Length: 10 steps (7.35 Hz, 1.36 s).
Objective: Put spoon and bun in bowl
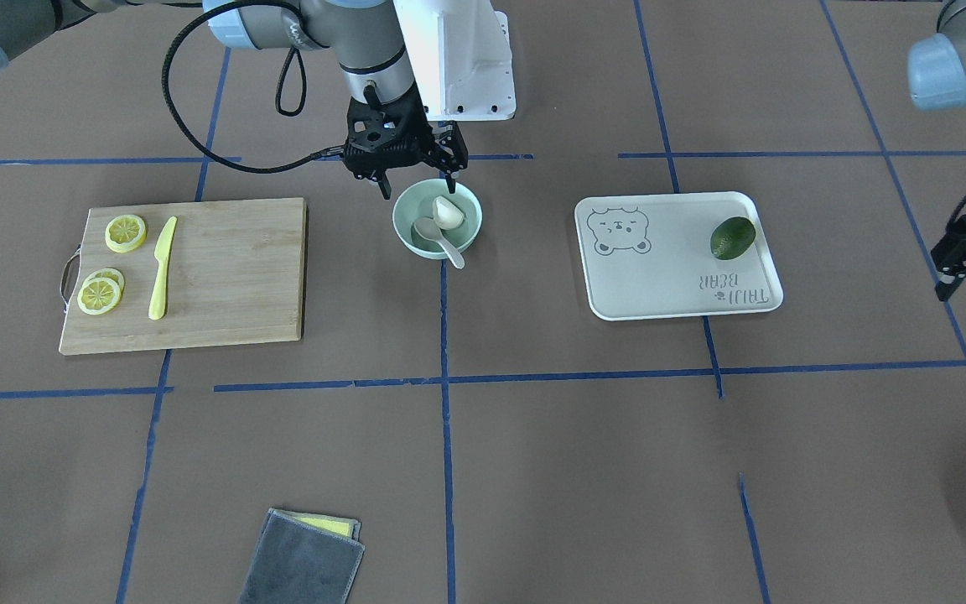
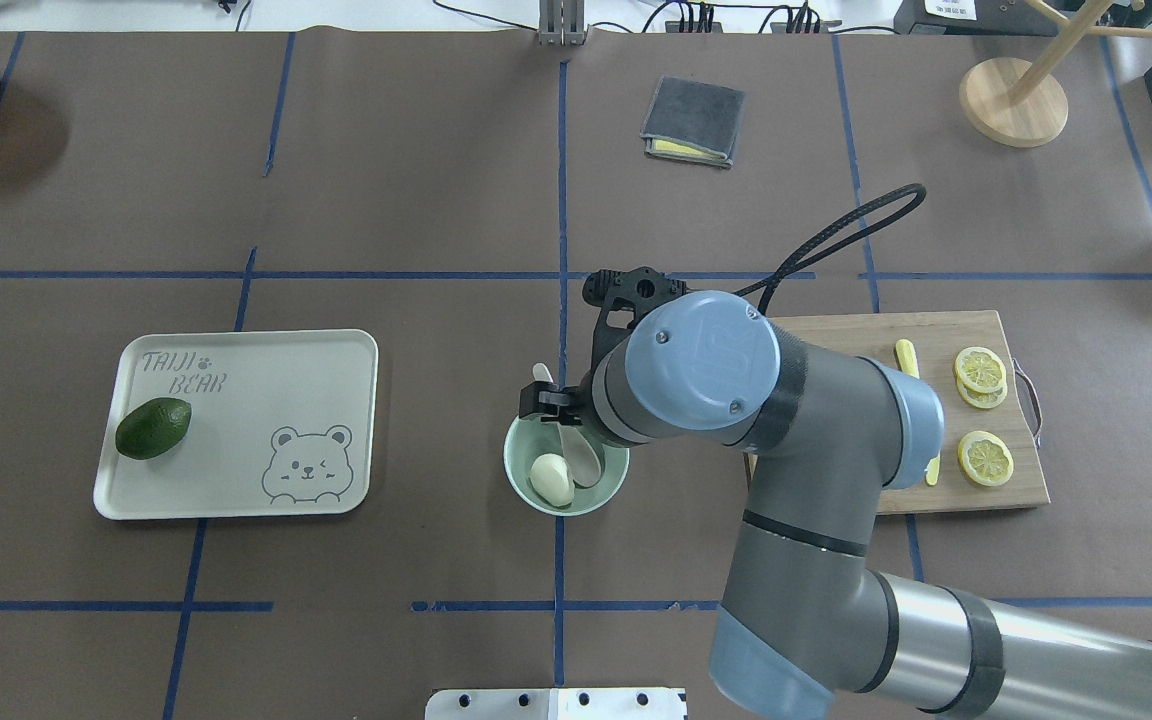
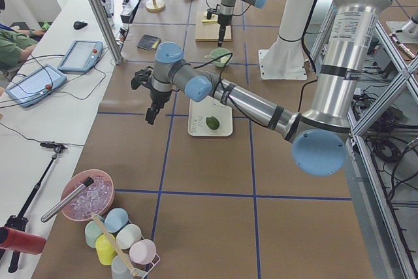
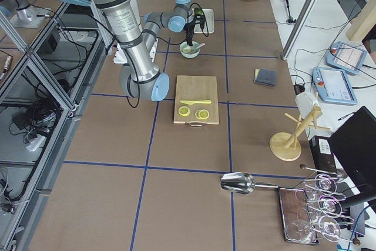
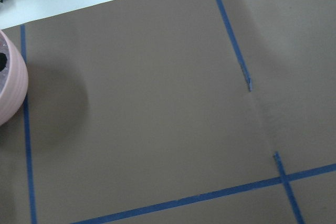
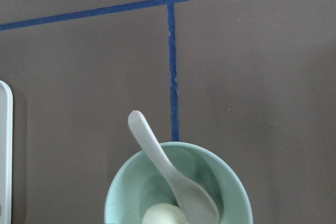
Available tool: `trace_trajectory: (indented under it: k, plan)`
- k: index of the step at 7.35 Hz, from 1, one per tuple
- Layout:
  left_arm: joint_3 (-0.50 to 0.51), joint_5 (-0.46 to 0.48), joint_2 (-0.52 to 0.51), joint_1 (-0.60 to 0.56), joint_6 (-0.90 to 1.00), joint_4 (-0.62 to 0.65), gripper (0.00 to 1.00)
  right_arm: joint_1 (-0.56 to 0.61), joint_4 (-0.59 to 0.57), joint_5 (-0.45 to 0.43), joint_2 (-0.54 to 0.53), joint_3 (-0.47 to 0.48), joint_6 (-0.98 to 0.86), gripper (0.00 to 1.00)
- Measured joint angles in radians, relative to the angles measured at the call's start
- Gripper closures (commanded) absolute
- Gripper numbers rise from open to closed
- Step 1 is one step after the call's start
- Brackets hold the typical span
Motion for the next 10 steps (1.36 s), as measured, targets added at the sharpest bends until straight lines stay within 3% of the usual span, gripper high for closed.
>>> trace_trajectory:
  k: [4, 8, 10]
  plan:
    - [0.110, -0.120, 0.080, -0.189, 0.252, 0.064, 0.00, 0.260, -0.158, 0.180, -0.128, 0.124, -0.311, 0.00]
    - [0.133, -0.191, 0.121, -0.242, 0.278, 0.104, 0.00, 0.601, -0.170, 0.390, -0.335, 0.113, -0.768, 0.00]
    - [0.123, -0.197, 0.152, -0.242, 0.280, 0.099, 0.00, 0.771, -0.170, 0.477, -0.435, 0.051, -1.027, 0.00]
